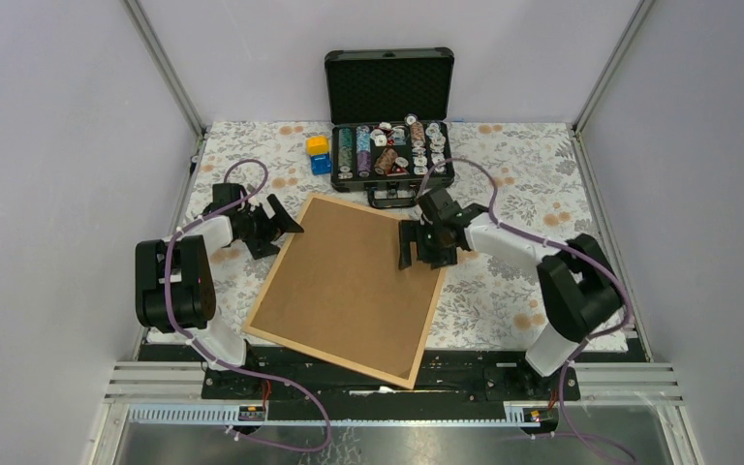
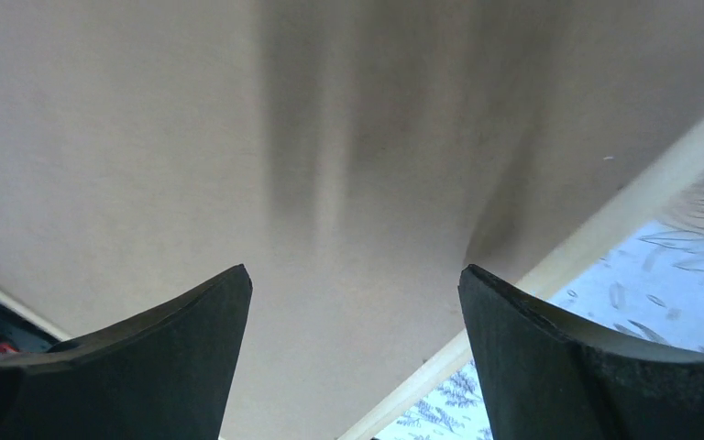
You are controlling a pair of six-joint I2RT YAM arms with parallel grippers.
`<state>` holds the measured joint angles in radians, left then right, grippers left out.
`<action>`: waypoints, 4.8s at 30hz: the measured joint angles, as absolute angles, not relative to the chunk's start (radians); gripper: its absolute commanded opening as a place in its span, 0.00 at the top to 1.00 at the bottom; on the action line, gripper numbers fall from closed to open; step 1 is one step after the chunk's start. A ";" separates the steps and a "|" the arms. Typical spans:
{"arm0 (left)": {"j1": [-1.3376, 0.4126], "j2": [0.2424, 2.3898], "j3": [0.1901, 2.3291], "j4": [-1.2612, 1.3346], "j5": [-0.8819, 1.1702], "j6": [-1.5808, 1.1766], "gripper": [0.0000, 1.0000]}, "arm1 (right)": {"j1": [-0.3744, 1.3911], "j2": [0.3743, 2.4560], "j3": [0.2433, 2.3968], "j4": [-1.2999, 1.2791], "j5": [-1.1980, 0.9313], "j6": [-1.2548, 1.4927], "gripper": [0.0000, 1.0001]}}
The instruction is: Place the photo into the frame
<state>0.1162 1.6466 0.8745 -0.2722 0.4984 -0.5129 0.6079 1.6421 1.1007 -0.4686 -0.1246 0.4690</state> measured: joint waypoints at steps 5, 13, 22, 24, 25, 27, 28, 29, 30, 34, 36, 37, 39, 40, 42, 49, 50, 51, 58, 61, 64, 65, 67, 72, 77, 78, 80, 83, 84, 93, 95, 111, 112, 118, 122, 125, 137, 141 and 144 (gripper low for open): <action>0.117 1.649 0.875 -0.271 0.501 -0.513 0.01 | 0.614 1.687 1.026 -0.390 -0.154 0.503 0.10; 0.115 1.642 0.875 -0.277 0.492 -0.512 0.01 | 0.619 1.687 1.060 -0.420 -0.152 0.497 0.08; 0.105 1.470 0.825 -0.406 0.335 -0.525 0.01 | 0.607 1.655 1.095 -0.432 -0.144 0.444 0.01; 0.101 1.375 0.787 -0.439 0.310 -0.559 0.01 | 0.577 1.663 1.129 -0.432 -0.145 0.419 0.00; 0.089 1.327 0.773 -0.464 0.288 -0.579 0.01 | 0.558 1.673 1.153 -0.429 -0.144 0.403 0.00; 0.035 1.236 0.760 -0.529 0.229 -0.622 0.01 | 0.525 1.711 1.212 -0.415 -0.140 0.369 0.00; 0.005 1.189 0.759 -0.569 0.188 -0.654 0.01 | 0.511 1.739 1.249 -0.403 -0.136 0.354 0.00; -0.050 1.160 0.759 -0.590 0.170 -0.673 0.01 | 0.500 1.771 1.283 -0.390 -0.132 0.342 0.00; -0.112 1.118 0.759 -0.628 0.133 -0.715 0.01 | 0.494 1.800 1.312 -0.378 -0.133 0.334 0.00; -0.239 0.997 0.752 -0.751 0.050 -0.832 0.01 | 0.488 1.884 1.368 -0.322 -0.180 0.326 0.00; -0.247 0.970 0.742 -0.773 0.023 -0.850 0.01 | 0.488 1.911 1.376 -0.294 -0.252 0.347 0.01; -0.243 0.975 0.741 -0.773 0.016 -0.849 0.01 | 0.491 1.917 1.376 -0.273 -0.289 0.369 0.01; -0.218 1.042 0.761 -0.768 0.015 -0.819 0.01 | 0.507 1.925 1.367 -0.197 -0.363 0.439 0.02; -0.196 1.085 0.781 -0.765 0.015 -0.800 0.01 | 0.519 1.927 1.364 -0.170 -0.382 0.460 0.03; -0.100 1.228 0.849 -0.739 0.056 -0.742 0.02 | 0.574 1.937 1.364 -0.091 -0.408 0.525 0.08; 0.228 1.508 0.887 -0.509 0.278 -0.657 0.02 | 0.747 2.143 1.504 0.134 -0.445 0.745 0.17; 0.229 1.529 0.886 -0.488 0.297 -0.653 0.02 | 0.752 2.186 1.539 0.148 -0.445 0.765 0.18; 0.226 1.542 0.881 -0.469 0.312 -0.650 0.01 | 0.754 2.228 1.573 0.158 -0.445 0.782 0.18; 0.199 1.446 0.827 -0.479 0.316 -0.624 0.01 | 0.750 2.344 1.684 0.158 -0.449 0.851 0.17; 0.163 1.332 0.827 -0.540 0.270 -0.625 0.01 | 0.748 2.343 1.705 0.115 -0.445 0.829 0.14; 0.095 1.219 0.826 -0.615 0.221 -0.648 0.01 | 0.739 2.334 1.717 0.074 -0.469 0.798 0.13; 0.059 1.177 0.823 -0.642 0.200 -0.666 0.01 | 0.731 2.328 1.721 0.043 -0.490 0.783 0.13; -0.038 1.091 0.802 -0.687 0.173 -0.720 0.01 | 0.702 2.306 1.732 -0.032 -0.530 0.738 0.11; -0.309 0.923 0.699 -0.809 0.133 -0.931 0.01 | 0.585 2.146 1.638 -0.142 -0.533 0.604 0.08; -0.611 0.841 0.626 -0.929 0.064 -1.200 0.01 | 0.408 1.971 1.470 -0.154 -0.532 0.514 0.08; -0.678 0.839 0.625 -0.941 0.046 -1.249 0.01 | 0.374 1.962 1.451 -0.154 -0.530 0.500 0.08; -0.787 0.863 0.625 -0.941 0.019 -1.328 0.01 | 0.334 1.963 1.427 -0.155 -0.516 0.476 0.08; -0.916 0.951 0.629 -0.936 -0.015 -1.414 0.01 | 0.315 1.973 1.398 -0.176 -0.513 0.452 0.08; -0.951 0.993 0.633 -0.932 -0.029 -1.438 0.02 | 0.315 1.979 1.392 -0.180 -0.513 0.445 0.08; -1.028 1.117 0.596 -0.800 -0.038 -1.557 0.02 | 0.311 2.036 1.386 -0.200 -0.517 0.411 0.08; -1.028 1.117 0.597 -0.802 -0.043 -1.564 0.01 | 0.311 2.038 1.369 -0.183 -0.520 0.415 0.08; -0.318 1.107 0.582 -0.744 -0.057 -1.235 0.01 | 0.389 2.018 1.185 0.196 -0.498 0.528 0.08; -0.291 1.120 0.590 -0.744 -0.058 -1.208 0.02 | 0.403 2.014 1.178 0.216 -0.484 0.530 0.08; -0.246 1.157 0.661 -0.766 -0.060 -1.053 0.02 | 0.437 2.006 1.235 0.130 -0.442 0.502 0.08; -0.192 1.139 0.700 -0.770 -0.030 -0.948 0.02 | 0.442 1.998 1.265 0.047 -0.410 0.473 0.07; -0.089 1.199 0.795 -0.770 0.019 -0.834 0.02 | 0.442 1.960 1.270 -0.053 -0.364 0.449 0.04; 0.240 1.386 0.928 -0.591 0.234 -0.622 0.02 | 0.473 1.578 0.947 -0.292 -0.390 0.426 0.02; 0.241 1.534 0.932 -0.537 0.260 -0.590 0.02 | 0.474 1.562 0.841 -0.247 -0.411 0.469 0.01; 0.246 1.613 0.931 -0.524 0.269 -0.564 0.01 | 0.483 1.568 0.795 -0.202 -0.422 0.507 0.01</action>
